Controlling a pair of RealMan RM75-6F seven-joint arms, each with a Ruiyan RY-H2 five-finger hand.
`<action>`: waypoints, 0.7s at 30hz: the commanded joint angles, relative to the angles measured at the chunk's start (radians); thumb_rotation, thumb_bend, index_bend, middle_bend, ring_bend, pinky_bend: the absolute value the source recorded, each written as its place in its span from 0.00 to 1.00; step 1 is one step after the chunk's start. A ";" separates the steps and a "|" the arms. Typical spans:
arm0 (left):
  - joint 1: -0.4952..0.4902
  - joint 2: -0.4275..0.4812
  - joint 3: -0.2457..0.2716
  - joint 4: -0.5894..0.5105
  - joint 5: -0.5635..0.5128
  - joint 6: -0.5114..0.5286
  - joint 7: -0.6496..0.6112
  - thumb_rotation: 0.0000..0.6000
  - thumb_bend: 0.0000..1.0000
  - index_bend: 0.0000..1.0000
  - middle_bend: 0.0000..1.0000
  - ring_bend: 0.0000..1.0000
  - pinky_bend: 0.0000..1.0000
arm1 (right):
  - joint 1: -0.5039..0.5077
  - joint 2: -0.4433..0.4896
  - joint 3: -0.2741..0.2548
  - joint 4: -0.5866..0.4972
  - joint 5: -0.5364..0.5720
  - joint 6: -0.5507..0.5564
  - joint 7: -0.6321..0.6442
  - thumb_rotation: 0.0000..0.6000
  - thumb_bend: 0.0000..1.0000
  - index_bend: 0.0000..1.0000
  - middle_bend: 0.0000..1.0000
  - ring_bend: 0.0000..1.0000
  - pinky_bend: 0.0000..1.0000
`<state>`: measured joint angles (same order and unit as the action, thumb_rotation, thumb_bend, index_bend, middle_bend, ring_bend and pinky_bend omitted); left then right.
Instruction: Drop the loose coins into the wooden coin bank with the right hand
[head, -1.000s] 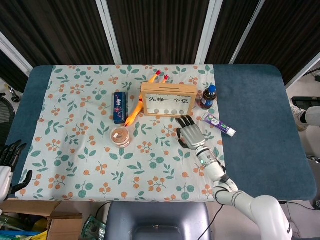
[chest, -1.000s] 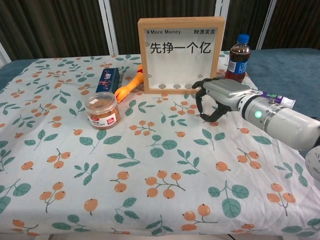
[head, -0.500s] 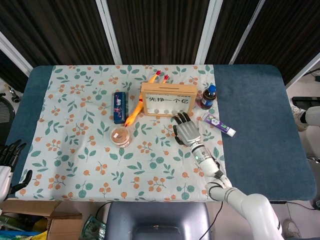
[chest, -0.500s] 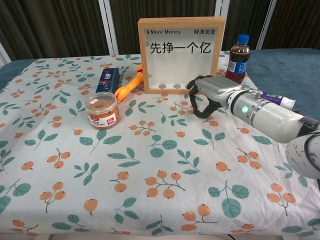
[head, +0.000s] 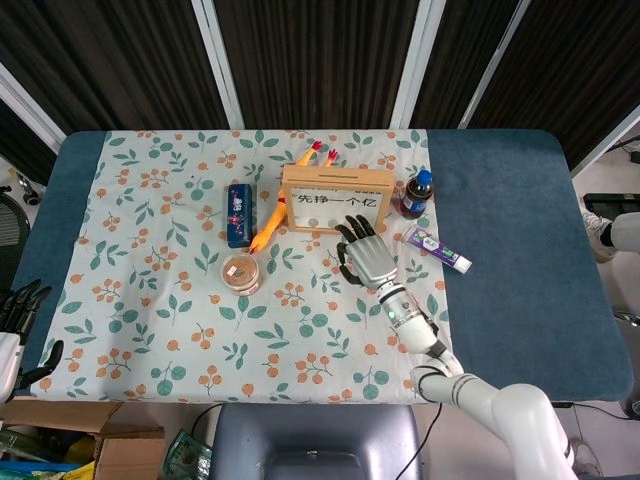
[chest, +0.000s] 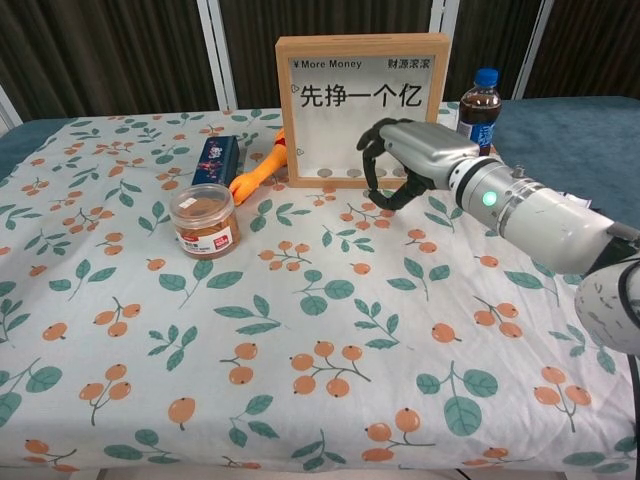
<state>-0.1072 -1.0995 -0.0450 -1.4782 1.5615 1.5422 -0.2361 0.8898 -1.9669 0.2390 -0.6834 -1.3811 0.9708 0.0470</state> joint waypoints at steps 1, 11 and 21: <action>0.000 0.000 0.000 -0.001 0.001 0.001 0.002 1.00 0.43 0.00 0.00 0.00 0.00 | -0.026 0.105 0.013 -0.196 -0.040 0.118 -0.014 1.00 0.61 0.76 0.28 0.05 0.13; -0.001 -0.001 0.001 -0.004 0.002 -0.001 0.007 1.00 0.43 0.00 0.00 0.00 0.00 | -0.015 0.304 0.176 -0.598 0.046 0.175 -0.155 1.00 0.61 0.75 0.28 0.06 0.13; -0.003 -0.001 0.000 0.000 -0.002 -0.006 0.001 1.00 0.43 0.00 0.00 0.00 0.00 | 0.093 0.359 0.359 -0.633 0.265 0.135 -0.369 1.00 0.61 0.74 0.28 0.06 0.13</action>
<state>-0.1102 -1.1001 -0.0454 -1.4780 1.5592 1.5359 -0.2351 0.9476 -1.6254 0.5646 -1.3328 -1.1718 1.1261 -0.2731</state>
